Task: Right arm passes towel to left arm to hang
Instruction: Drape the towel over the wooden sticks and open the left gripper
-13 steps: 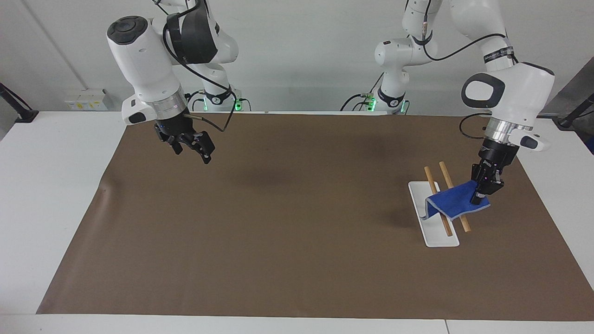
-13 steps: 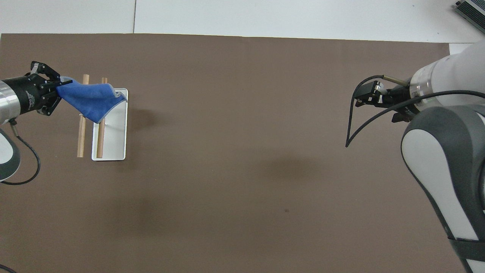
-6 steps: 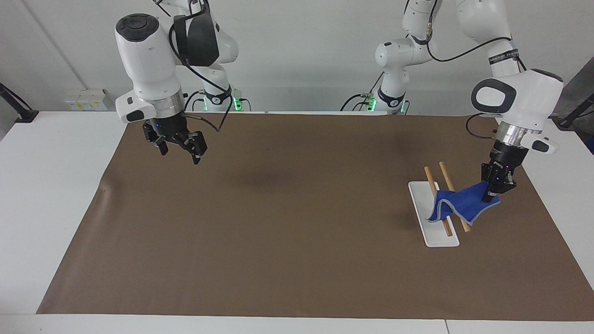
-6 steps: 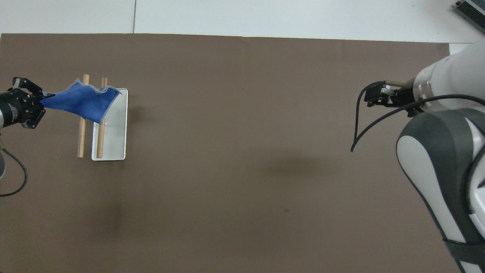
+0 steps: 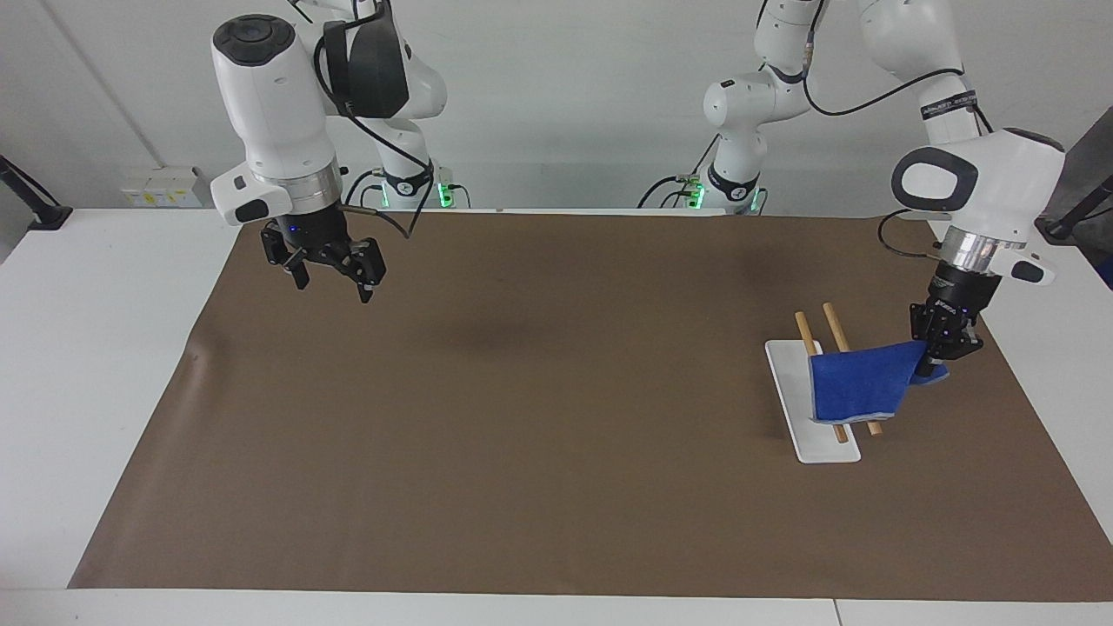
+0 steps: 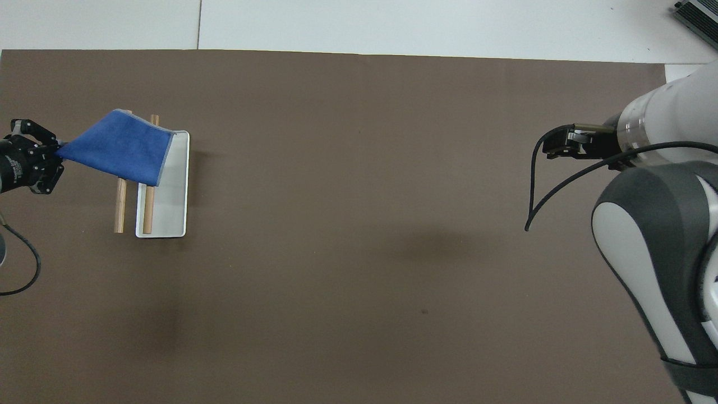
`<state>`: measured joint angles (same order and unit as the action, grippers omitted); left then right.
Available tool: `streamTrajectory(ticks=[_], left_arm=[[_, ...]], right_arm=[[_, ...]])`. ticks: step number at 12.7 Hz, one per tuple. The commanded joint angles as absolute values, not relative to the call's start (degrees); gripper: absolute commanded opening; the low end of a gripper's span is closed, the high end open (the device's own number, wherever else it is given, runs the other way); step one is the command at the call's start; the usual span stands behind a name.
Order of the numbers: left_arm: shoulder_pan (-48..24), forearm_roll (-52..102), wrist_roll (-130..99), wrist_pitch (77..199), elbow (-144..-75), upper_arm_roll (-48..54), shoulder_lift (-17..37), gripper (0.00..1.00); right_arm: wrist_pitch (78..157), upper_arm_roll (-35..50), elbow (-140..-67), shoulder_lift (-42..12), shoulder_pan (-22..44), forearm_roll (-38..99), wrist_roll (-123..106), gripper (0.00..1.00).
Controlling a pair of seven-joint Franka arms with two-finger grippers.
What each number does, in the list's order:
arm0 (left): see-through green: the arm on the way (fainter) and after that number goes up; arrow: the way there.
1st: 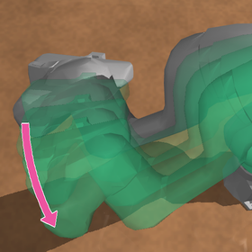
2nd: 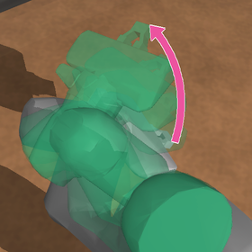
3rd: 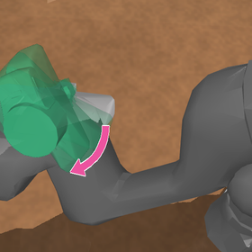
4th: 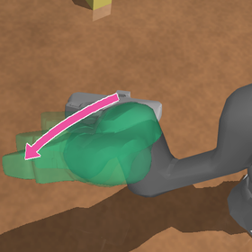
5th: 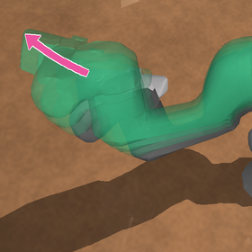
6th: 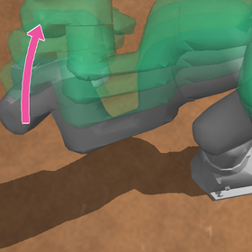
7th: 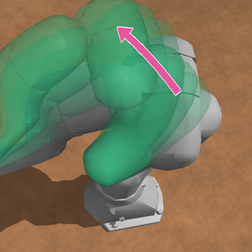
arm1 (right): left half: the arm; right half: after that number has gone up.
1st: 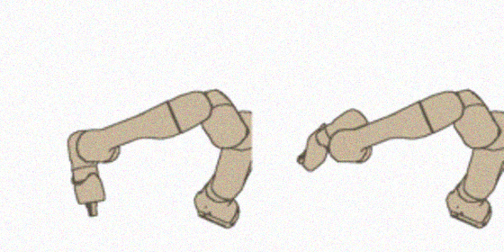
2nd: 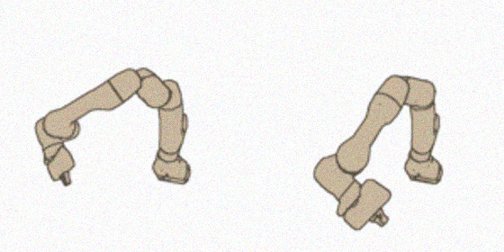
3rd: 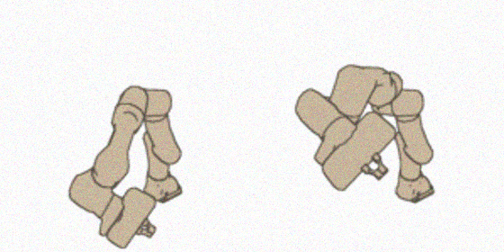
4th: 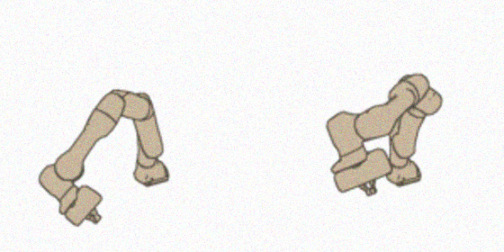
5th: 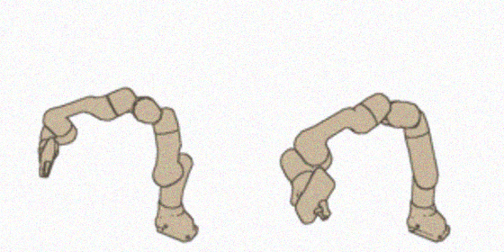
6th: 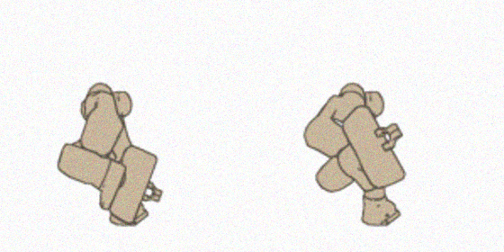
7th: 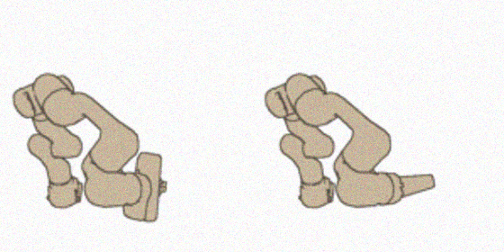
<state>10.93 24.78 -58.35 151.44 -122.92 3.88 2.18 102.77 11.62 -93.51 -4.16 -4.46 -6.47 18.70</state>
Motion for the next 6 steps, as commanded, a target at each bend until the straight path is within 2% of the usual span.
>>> streamTrajectory(ticks=[1,6], left_arm=[[7.1,25.3,-59.6,159.8,-132.0,3.7,-0.8,0.00],[7.4,25.3,-58.9,161.6,-134.2,3.6,-0.8,0.00]], right_arm=[[102.9,12.2,-93.9,-3.6,-6.0,-7.6,14.2,1.00],[103.5,12.1,-94.2,-3.3,-6.2,-7.3,11.1,1.00]])
